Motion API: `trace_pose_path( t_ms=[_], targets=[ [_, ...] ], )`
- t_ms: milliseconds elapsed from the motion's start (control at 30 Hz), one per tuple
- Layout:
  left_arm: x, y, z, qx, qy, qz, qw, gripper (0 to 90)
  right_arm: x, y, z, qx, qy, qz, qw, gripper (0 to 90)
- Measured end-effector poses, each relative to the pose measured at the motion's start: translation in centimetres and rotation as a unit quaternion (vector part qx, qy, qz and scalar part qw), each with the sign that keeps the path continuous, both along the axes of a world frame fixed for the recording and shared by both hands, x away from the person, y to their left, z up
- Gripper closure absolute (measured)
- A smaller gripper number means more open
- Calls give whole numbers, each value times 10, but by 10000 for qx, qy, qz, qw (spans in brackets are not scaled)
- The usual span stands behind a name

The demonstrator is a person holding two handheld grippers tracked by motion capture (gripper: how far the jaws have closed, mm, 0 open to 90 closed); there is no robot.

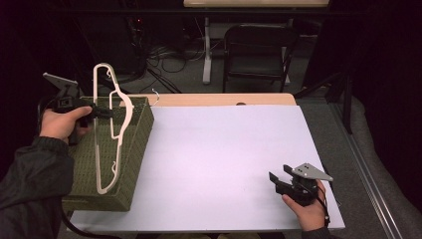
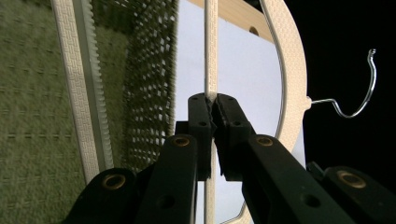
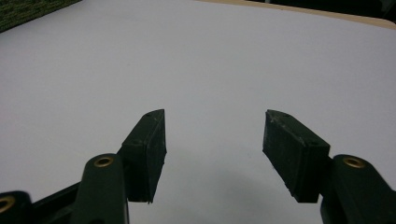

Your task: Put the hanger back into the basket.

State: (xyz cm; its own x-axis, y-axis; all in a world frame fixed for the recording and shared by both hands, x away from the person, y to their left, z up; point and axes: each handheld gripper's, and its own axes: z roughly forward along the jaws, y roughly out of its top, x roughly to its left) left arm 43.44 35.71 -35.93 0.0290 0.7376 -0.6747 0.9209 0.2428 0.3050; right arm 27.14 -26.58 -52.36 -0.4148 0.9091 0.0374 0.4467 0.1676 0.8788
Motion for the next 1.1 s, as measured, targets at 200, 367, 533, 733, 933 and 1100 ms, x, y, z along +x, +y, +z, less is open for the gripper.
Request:
trace_pose_path(
  t_ms=[200, 367, 533, 733, 933, 1100],
  targets=[
    [1, 17, -8, -184, 24, 295, 9994, 859, 0, 0, 0, 4, -6, -12, 10000, 393],
    [3, 21, -19, -239, 115, 367, 9990, 859, 1, 0, -1, 5, 1, 6, 10000, 393],
    [4, 24, -30, -398, 171, 495, 9978, 859, 0, 0, 0, -6, 8, 15, 10000, 393],
    [6, 26, -39, -507, 265, 603, 9965, 859, 0, 0, 0, 6, -6, -2, 10000, 393],
    [5, 30, -48, -521, 357, 725, 9954, 859, 0, 0, 0, 2, -10, 11, 10000, 393],
    [2, 39, -56, -569, 435, 848, 9938, 859, 0, -1, 0, 8, -8, 16, 10000, 393]
  ],
)
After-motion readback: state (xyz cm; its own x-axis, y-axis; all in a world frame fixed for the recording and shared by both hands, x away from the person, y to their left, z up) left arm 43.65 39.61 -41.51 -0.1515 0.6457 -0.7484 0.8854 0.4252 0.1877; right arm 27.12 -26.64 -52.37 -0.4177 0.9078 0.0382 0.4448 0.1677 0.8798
